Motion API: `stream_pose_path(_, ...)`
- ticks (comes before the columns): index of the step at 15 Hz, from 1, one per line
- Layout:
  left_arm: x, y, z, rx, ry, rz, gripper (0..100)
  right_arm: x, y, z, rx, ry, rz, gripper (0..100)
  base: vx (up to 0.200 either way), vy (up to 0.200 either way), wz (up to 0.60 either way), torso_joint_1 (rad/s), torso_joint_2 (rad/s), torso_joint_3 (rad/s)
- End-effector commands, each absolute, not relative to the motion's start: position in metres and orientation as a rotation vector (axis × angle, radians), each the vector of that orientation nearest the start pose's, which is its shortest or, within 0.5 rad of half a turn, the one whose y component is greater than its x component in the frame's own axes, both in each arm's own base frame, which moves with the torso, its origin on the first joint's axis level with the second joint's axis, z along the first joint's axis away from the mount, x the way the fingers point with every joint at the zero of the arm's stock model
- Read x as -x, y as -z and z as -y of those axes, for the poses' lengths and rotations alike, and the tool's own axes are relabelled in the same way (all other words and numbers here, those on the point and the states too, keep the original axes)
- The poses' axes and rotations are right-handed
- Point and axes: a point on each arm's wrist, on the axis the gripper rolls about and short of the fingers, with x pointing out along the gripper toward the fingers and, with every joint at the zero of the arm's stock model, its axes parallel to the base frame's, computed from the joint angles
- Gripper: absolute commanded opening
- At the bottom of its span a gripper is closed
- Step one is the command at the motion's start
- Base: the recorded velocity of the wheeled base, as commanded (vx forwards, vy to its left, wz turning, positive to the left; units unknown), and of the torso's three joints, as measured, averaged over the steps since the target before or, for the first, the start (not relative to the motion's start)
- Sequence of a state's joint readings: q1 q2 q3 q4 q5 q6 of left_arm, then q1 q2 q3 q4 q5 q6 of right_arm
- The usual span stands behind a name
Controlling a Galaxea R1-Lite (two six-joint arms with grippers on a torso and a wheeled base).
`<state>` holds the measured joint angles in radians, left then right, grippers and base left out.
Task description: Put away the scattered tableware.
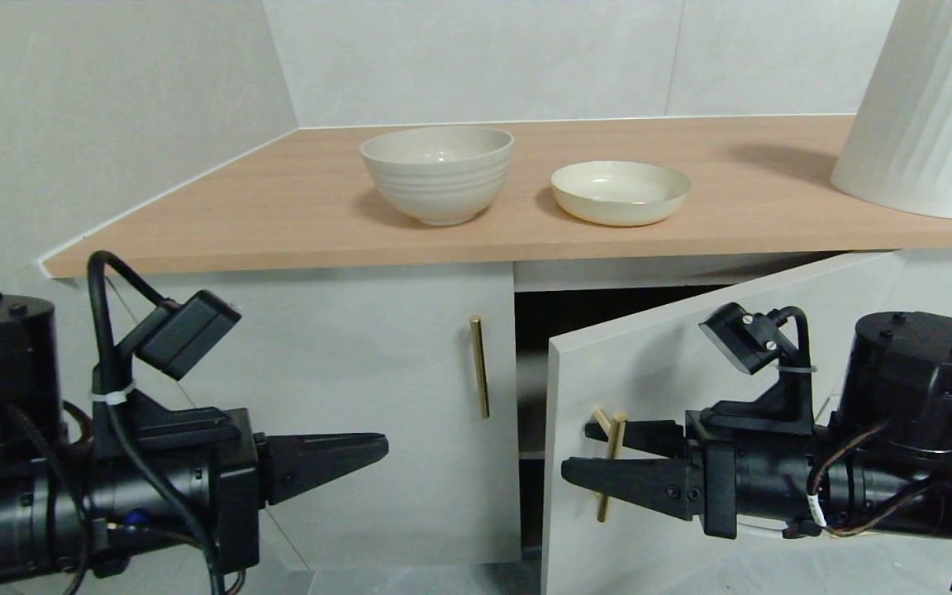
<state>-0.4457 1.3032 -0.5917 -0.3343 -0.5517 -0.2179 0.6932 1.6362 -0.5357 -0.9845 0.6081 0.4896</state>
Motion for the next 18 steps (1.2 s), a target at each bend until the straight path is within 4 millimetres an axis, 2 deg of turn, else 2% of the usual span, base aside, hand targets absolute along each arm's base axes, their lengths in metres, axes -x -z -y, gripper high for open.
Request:
stream_pose_path(1,-0.2,-0.177,0.121,0.209,0.987,-0.543,0,-0.194,-0.169,-0.178,-0.413,-1.244,-0.429,100,0.0,0.0,0.0,0.0,0.0,0.0)
stream_pose_path(4,-0.228,-0.159,0.152,0.199,1.043,-0.522,0,-0.192,-0.171,-0.177,-0.413,-1.249,-0.418,100,0.0,0.0,0.0,0.0,0.0,0.0)
stream_pose_path(6,-0.24,-0.15,0.167,0.201,1.064,-0.524,0,-0.19,-0.171,-0.179,-0.411,-1.258,-0.422,100,0.0,0.0,0.0,0.0,0.0,0.0)
stream_pose_path(8,-0.242,-0.143,0.174,0.203,1.08,-0.527,0,-0.19,-0.17,-0.179,-0.411,-1.257,-0.427,100,0.0,0.0,0.0,0.0,0.0,0.0)
stream_pose_path(9,-0.245,-0.131,0.181,0.209,1.09,-0.512,0,-0.19,-0.171,-0.179,-0.411,-1.258,-0.424,100,0.0,0.0,0.0,0.0,0.0,0.0)
stream_pose_path(12,-0.249,-0.126,0.193,0.318,1.109,-0.468,0,-0.19,-0.17,-0.179,-0.411,-1.258,-0.425,100,0.0,0.0,0.0,0.0,0.0,0.0)
stream_pose_path(15,-0.259,-0.113,0.2,0.334,1.091,-0.438,0,-0.189,-0.17,-0.179,-0.411,-1.259,-0.426,100,0.0,0.0,0.0,0.0,0.0,0.0)
stream_pose_path(16,-0.263,-0.103,0.207,0.331,1.077,-0.407,0,-0.189,-0.17,-0.179,-0.411,-1.259,-0.426,100,0.0,0.0,0.0,0.0,0.0,0.0)
stream_pose_path(18,-0.266,-0.095,0.217,0.336,1.091,-0.32,0,-0.189,-0.168,-0.177,-0.4,-1.257,-0.427,100,0.0,0.0,0.0,0.0,0.0,0.0)
